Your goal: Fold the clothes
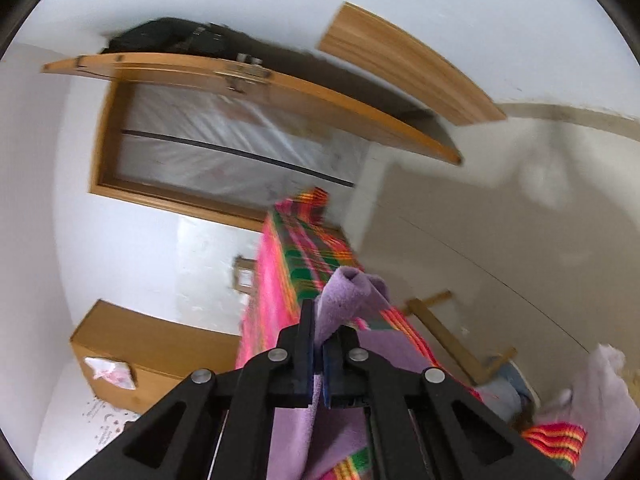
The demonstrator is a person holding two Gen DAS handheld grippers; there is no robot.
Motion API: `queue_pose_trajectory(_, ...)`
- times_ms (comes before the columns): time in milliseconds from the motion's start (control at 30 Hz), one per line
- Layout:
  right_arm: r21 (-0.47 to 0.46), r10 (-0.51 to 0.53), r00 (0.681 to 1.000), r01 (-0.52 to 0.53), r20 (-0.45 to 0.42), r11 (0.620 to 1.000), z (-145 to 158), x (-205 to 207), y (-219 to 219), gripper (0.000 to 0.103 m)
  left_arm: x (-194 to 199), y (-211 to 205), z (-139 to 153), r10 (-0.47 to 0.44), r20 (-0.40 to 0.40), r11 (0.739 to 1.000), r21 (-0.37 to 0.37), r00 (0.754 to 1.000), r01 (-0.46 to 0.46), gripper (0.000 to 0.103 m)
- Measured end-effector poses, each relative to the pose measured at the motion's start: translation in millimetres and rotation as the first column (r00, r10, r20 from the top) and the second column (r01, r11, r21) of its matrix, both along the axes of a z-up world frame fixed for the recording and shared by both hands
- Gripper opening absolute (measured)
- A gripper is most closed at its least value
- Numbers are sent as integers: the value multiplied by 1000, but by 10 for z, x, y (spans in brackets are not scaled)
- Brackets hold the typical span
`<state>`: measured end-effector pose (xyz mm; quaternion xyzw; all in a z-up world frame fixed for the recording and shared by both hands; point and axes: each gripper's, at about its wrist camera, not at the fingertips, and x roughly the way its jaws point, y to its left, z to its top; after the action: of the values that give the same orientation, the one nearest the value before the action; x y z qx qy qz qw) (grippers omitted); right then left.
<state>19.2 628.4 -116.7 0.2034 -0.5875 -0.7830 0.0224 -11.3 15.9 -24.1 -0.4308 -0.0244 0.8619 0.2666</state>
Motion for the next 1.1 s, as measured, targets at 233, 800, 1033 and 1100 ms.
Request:
queue_pose_trajectory(233,20,14,998,-12,-69,1000,132,-66,-43,3,3,-2,5,0,0,1000,-2,1000,0,77)
queue_pose_trajectory(800,-1,-108,967,112,232,994,-431,167,218,37,6,25,0,7,-8,1000,-13,1000,-7,77)
queue_pose_trajectory(1033,44,268,947,-279,178,959,-218,-734,-106,48,1,48,4,6,-8,1000,-19,1000,-6,78)
queue_pose_trajectory(1100,56,327,927,-342,185,938,-194,-954,-154,50,-1,48,2,7,-8,1000,-18,1000,-7,78)
